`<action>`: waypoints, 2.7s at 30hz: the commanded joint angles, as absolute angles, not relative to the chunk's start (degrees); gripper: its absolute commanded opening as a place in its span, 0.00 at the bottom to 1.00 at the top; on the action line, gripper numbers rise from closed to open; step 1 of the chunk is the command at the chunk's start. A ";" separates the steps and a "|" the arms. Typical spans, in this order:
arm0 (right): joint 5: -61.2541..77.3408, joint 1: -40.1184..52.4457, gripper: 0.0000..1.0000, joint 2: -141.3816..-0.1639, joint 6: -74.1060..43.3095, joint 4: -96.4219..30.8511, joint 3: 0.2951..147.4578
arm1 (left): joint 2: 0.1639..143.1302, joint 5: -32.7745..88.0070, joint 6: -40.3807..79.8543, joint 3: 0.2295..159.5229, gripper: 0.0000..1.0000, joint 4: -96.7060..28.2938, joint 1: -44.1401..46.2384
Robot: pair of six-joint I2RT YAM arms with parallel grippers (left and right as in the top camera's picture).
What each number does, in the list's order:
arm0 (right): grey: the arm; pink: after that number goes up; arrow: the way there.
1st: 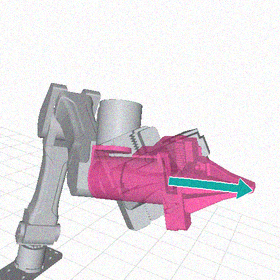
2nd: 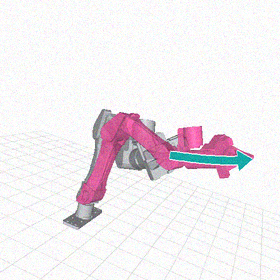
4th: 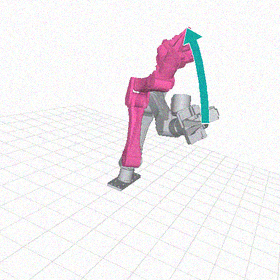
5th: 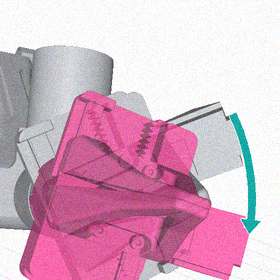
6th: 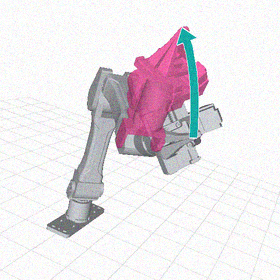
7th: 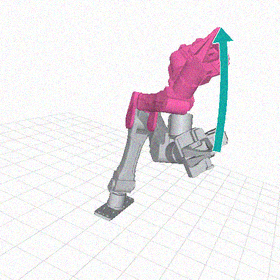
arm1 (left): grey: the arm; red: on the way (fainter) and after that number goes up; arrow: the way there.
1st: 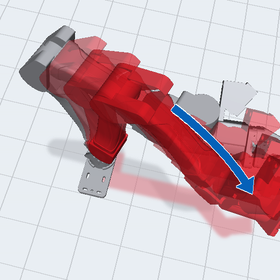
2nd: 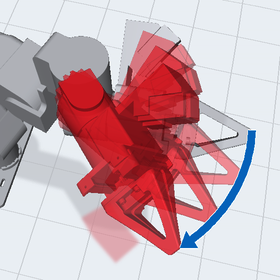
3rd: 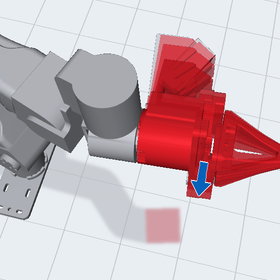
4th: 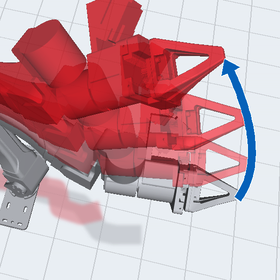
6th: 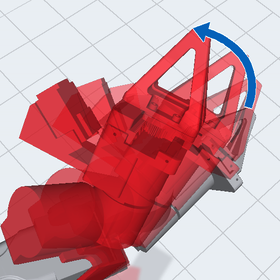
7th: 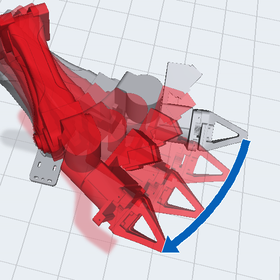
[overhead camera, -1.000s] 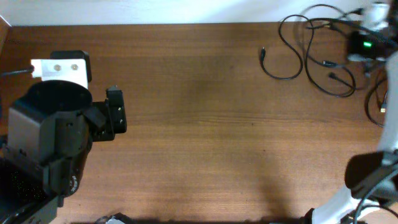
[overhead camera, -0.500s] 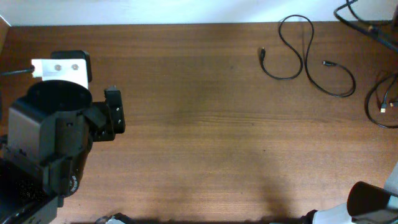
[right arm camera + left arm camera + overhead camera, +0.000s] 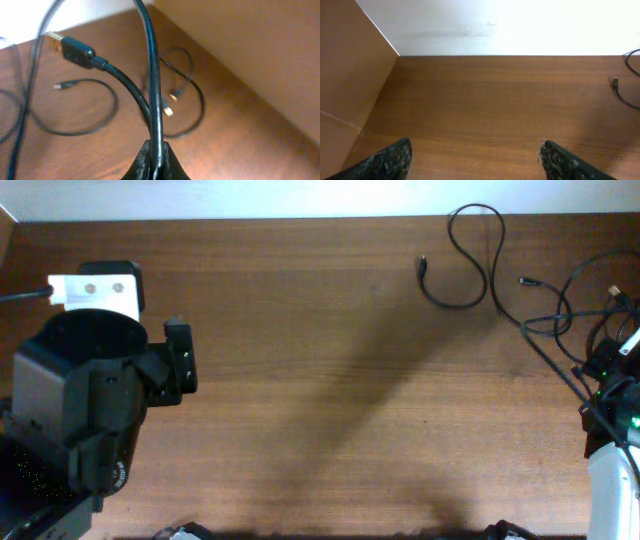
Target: Untangle cables
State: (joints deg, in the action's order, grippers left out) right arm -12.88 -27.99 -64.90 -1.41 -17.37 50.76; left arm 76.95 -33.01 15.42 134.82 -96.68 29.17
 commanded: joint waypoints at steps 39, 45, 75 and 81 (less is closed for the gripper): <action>-3.77 -57.78 0.04 -86.96 -17.76 -16.01 49.06 | 75.05 -33.85 14.52 134.87 0.79 -96.71 28.97; -5.52 -62.98 0.04 -86.72 -17.41 -16.58 49.08 | 75.05 -33.89 14.50 134.87 0.79 -96.71 28.97; 10.81 -17.06 0.99 -74.94 13.39 -32.77 74.11 | 81.49 -32.12 14.50 134.87 0.88 -96.62 28.97; 13.32 -6.50 0.98 -74.98 13.30 -50.59 96.73 | 82.43 -32.12 14.50 134.87 0.92 -96.09 28.97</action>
State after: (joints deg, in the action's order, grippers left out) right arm 12.14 -9.47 -75.44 12.25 -47.92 91.85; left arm 82.37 -32.32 14.76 134.82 -96.44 29.17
